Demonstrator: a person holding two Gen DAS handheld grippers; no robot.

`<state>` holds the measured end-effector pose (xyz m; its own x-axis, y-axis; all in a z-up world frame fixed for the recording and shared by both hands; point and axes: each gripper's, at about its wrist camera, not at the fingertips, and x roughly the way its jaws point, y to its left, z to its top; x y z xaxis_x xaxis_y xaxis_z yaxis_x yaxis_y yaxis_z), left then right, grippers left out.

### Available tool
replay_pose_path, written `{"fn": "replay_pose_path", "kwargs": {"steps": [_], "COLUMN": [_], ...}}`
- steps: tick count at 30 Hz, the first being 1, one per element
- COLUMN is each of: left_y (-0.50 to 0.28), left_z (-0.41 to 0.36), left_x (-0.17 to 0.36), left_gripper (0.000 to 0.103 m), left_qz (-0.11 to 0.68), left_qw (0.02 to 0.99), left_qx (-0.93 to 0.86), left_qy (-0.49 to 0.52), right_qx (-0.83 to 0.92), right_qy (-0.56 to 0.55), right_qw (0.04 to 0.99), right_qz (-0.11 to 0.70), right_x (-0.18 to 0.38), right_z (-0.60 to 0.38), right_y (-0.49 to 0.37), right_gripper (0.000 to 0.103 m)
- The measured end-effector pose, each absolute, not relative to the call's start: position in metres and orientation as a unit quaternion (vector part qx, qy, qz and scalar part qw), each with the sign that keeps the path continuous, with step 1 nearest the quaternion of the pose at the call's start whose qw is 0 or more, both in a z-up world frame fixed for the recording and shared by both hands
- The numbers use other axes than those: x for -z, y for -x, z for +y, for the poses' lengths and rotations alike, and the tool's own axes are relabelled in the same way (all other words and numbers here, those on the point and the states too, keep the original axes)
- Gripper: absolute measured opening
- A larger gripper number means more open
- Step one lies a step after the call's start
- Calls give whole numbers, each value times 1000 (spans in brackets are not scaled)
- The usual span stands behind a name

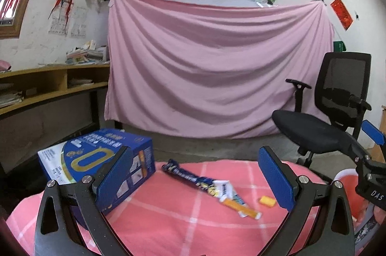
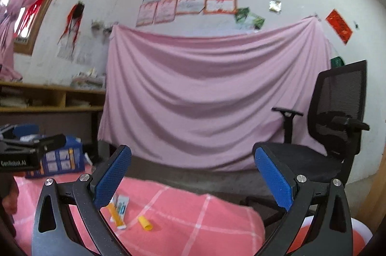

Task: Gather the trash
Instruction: 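Move both open tools back over the table toward the tubes, then grasp the orange tube with the left tool while the right tool grasps the yellow cylinder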

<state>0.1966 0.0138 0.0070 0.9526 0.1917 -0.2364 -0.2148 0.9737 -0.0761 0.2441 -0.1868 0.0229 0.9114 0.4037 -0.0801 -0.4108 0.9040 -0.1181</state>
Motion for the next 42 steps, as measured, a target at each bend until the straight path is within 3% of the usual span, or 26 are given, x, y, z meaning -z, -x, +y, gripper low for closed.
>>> {"fn": "replay_pose_path", "kwargs": {"steps": [9, 13, 19, 21, 25, 27, 31, 34, 35, 42], "left_y": [-228, -245, -260, -265, -278, -282, -290, -295, -296, -318], "left_z": [27, 28, 25, 23, 22, 21, 18, 14, 12, -5], "left_x": [18, 28, 38, 42, 48, 51, 52, 51, 51, 49], "left_gripper": [101, 101, 99, 92, 60, 50, 34, 32, 32, 32], "left_qz": [216, 266, 310, 325, 361, 376, 396, 406, 409, 428], "left_qw": [970, 958, 947, 942, 929, 923, 914, 909, 907, 895], "left_qx": [-90, -84, -62, -49, -25, -14, -1, 6, 8, 10], "left_qy": [60, 64, 64, 65, 74, 80, 89, 97, 101, 123], "right_qx": [-227, -246, -303, -311, -335, -340, -347, -352, -354, -329], "right_qy": [104, 96, 91, 93, 107, 114, 121, 112, 109, 91], "right_qw": [958, 945, 894, 882, 854, 843, 825, 823, 822, 843], "right_qz": [137, 194, 319, 342, 382, 400, 429, 432, 432, 417], "right_x": [3, 13, 37, 42, 53, 59, 68, 67, 66, 58], "right_z": [-164, -163, -155, -152, -143, -138, -134, -136, -139, -157], "right_y": [-276, -295, -324, -329, -335, -338, -344, -344, -344, -345], "right_gripper": [102, 85, 76, 68, 60, 46, 43, 28, 17, 15]}}
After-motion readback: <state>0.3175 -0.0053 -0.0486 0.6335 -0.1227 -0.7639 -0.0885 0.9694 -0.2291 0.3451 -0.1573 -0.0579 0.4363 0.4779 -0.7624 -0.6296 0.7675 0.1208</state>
